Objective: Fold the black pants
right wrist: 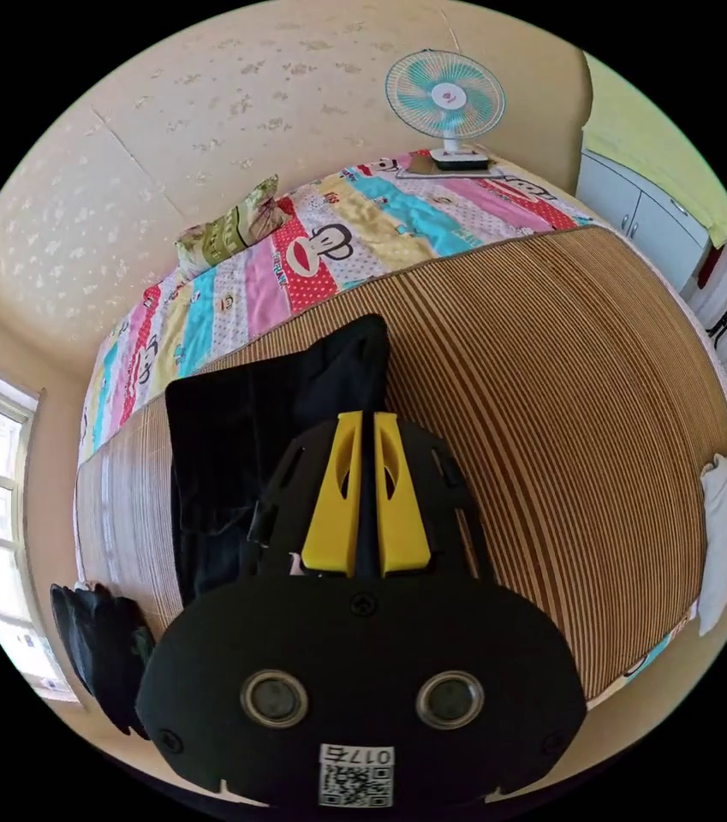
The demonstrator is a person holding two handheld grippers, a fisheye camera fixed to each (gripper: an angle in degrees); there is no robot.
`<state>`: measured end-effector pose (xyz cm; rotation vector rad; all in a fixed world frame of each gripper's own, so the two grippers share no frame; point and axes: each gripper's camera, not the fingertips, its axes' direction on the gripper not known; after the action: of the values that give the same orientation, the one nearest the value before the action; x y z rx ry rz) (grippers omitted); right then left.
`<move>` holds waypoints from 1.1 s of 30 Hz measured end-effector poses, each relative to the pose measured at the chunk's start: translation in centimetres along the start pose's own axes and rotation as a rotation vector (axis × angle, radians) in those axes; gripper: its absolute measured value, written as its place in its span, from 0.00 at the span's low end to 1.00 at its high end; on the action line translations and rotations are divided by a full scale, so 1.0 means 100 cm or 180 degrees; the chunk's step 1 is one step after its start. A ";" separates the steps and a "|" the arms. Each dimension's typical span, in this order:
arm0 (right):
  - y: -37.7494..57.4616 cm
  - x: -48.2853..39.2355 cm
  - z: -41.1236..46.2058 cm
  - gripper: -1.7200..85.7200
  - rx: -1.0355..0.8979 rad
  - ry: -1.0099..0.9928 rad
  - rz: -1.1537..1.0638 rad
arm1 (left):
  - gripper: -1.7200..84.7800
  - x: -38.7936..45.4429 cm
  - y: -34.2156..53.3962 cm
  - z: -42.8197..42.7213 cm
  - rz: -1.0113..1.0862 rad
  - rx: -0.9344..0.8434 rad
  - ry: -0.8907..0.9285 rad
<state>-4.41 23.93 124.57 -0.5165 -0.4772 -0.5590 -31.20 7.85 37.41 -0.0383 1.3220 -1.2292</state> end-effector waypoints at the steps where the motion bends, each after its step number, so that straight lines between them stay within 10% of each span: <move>1: -0.010 -0.035 -0.008 0.04 0.0026 -0.0105 -0.0271 | 0.02 0.003 0.001 -0.002 0.0006 -0.0075 0.0113; 8: -0.019 -0.168 -0.033 0.03 0.0235 -0.2120 -0.1146 | 0.03 0.090 0.006 -0.024 0.0641 -0.0754 -0.0630; 11: -0.003 -0.174 -0.009 0.04 -0.0171 -0.1812 -0.1230 | 0.04 0.102 0.018 -0.017 0.0668 -0.0879 -0.1415; 15: 0.052 -0.172 0.041 0.09 -0.0854 -0.0612 -0.1640 | 0.07 0.082 0.021 -0.011 0.0409 -0.0949 -0.1190; 20: 0.126 -0.172 0.090 0.18 -0.1476 -0.0770 -0.1852 | 0.06 0.078 0.031 -0.003 0.0387 -0.0872 -0.1231; 25: 0.164 -0.186 0.109 0.08 -0.1573 0.0131 -0.1851 | 0.04 0.072 0.040 0.005 0.0425 -0.0862 -0.1117; 33: 0.141 -0.167 0.011 0.04 -0.1048 -0.0840 -0.1230 | 0.11 0.088 0.057 -0.027 0.0711 -0.0282 -0.0894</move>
<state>-8.76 41.05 111.65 -0.8261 -0.7501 -0.9554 -31.60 5.87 26.78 -0.1193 1.1022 -0.9381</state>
